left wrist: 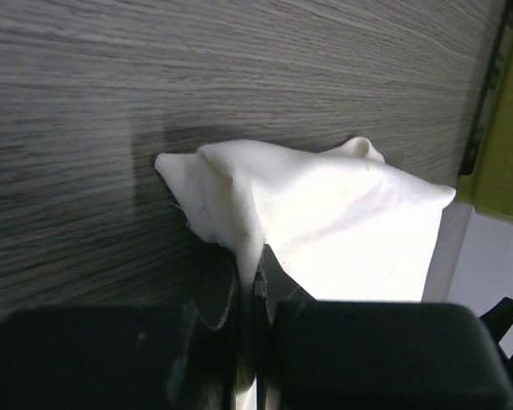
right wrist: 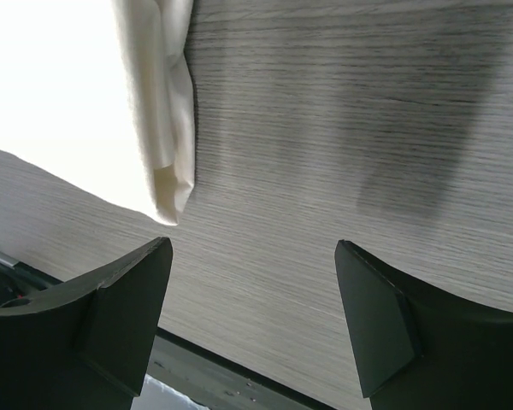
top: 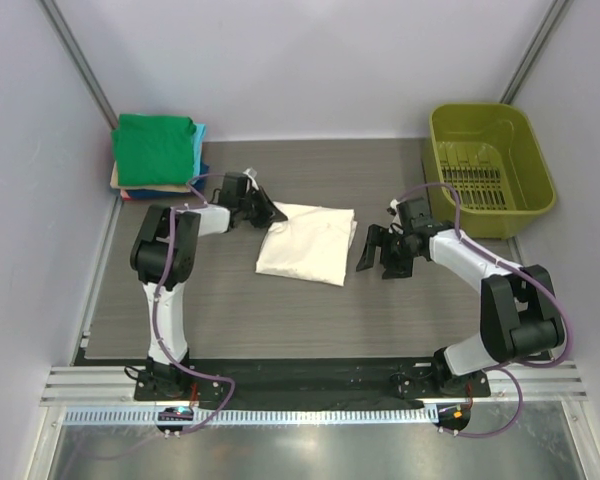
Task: Fold and stack the t-shirts
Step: Fold the tshirt, then neatly place the folded tshirt to the corner
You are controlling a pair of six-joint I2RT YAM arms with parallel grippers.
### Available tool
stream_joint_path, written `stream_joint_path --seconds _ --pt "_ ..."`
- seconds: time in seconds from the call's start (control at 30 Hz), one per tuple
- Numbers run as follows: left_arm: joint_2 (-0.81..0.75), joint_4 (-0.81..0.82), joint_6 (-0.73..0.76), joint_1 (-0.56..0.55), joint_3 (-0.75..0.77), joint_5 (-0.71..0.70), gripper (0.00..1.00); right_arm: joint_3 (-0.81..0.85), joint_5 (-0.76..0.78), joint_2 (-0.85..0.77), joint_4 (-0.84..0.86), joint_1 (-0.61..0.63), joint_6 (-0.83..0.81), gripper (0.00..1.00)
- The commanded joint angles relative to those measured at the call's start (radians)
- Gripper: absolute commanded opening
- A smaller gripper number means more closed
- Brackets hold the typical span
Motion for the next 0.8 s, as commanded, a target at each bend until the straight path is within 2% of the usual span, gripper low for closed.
stream_joint_path --seconds 0.0,0.2,0.33,0.53,0.77 --pt "-0.027 -0.128 0.049 -0.003 0.057 0.0 0.0 -0.011 -0.033 -0.068 0.025 0.001 -0.001 0.83" --pt "-0.168 -0.436 0.179 0.048 0.221 -0.022 0.0 -0.035 -0.059 -0.155 0.022 0.001 0.009 0.83" --pt "-0.2 -0.58 0.264 0.103 0.339 -0.028 0.0 -0.032 -0.082 -0.184 0.022 0.001 0.017 0.83" --pt "-0.199 -0.77 0.371 0.15 0.498 -0.031 0.0 -0.008 -0.105 -0.191 0.021 0.001 0.005 0.83" --pt "-0.193 -0.909 0.448 0.21 0.713 -0.024 0.0 -0.009 -0.116 -0.206 0.021 0.001 0.005 0.83"
